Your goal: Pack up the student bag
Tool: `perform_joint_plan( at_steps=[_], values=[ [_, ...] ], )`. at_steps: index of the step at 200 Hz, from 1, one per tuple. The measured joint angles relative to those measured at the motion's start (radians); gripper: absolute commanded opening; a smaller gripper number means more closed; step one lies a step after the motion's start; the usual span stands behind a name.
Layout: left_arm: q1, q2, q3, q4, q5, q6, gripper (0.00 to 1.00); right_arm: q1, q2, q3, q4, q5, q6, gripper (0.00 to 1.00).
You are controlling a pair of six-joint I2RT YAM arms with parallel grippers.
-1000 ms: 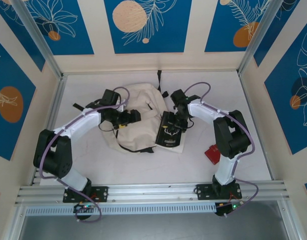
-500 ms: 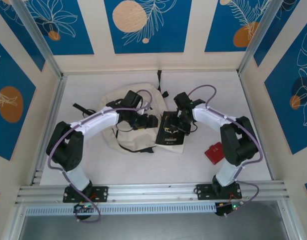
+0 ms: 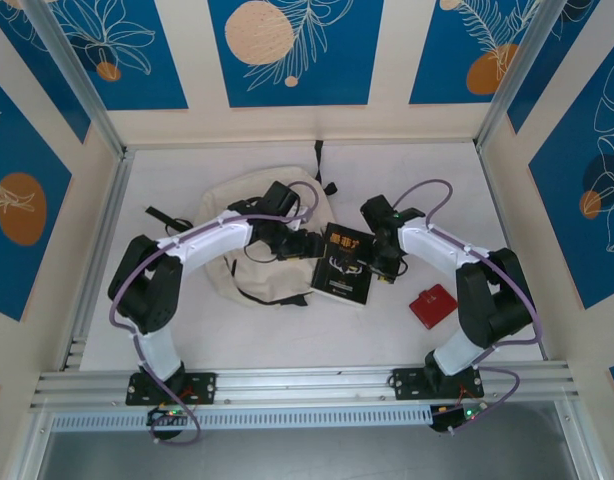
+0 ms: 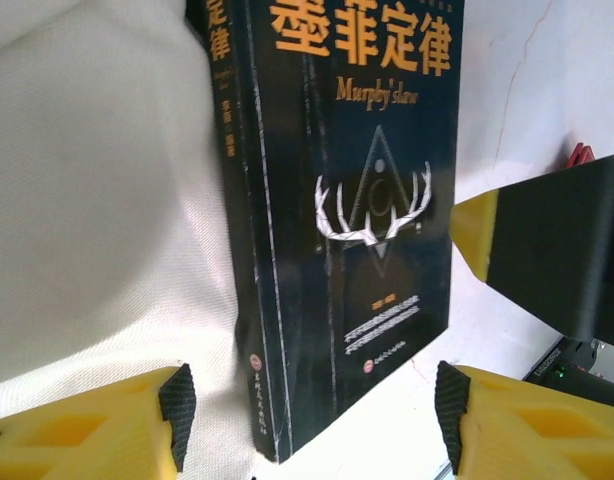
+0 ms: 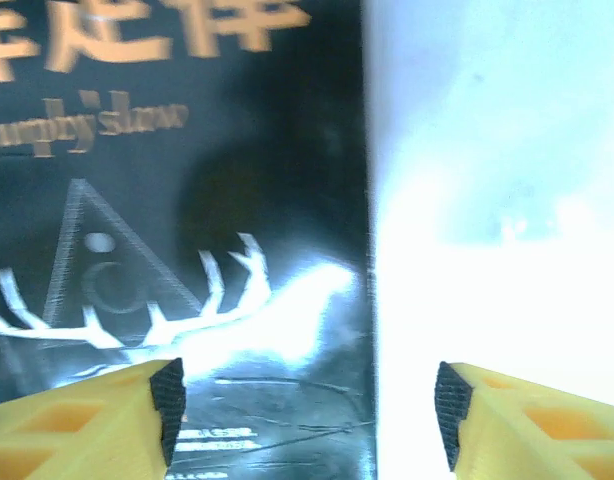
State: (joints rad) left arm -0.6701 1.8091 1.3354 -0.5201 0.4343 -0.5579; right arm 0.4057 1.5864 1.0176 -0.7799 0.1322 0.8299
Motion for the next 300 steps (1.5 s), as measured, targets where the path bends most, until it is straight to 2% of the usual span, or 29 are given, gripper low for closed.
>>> perform_joint_plan(
  at_steps=[35,85,186,208,237,251,270,300],
  values=[
    [-0.014,0.046,0.039,-0.023,-0.001,0.011,0.65,-0.030,0.011,-0.042,0.037,-0.035,0.006,0.57],
    [-0.021,0.098,0.052,-0.043,0.000,0.010,0.58,-0.040,0.041,-0.065,0.109,-0.105,0.000,0.51],
    [-0.038,0.153,0.052,-0.033,0.033,-0.031,0.57,-0.051,0.074,-0.084,0.188,-0.203,-0.014,0.50],
    [-0.039,0.168,0.052,-0.028,0.039,-0.037,0.61,-0.051,0.074,-0.084,0.198,-0.222,-0.015,0.50],
    [-0.039,0.175,0.052,-0.018,0.057,-0.050,0.74,-0.050,0.076,-0.088,0.224,-0.251,-0.016,0.50],
    [-0.039,0.175,0.052,-0.015,0.061,-0.056,0.75,-0.050,0.080,-0.090,0.232,-0.257,-0.016,0.50],
    [-0.039,0.176,0.052,-0.014,0.063,-0.061,0.70,-0.050,0.082,-0.090,0.234,-0.260,-0.018,0.49],
    [-0.038,0.176,0.049,-0.018,0.062,-0.074,0.52,-0.051,0.082,-0.091,0.232,-0.256,-0.019,0.49]
  ],
)
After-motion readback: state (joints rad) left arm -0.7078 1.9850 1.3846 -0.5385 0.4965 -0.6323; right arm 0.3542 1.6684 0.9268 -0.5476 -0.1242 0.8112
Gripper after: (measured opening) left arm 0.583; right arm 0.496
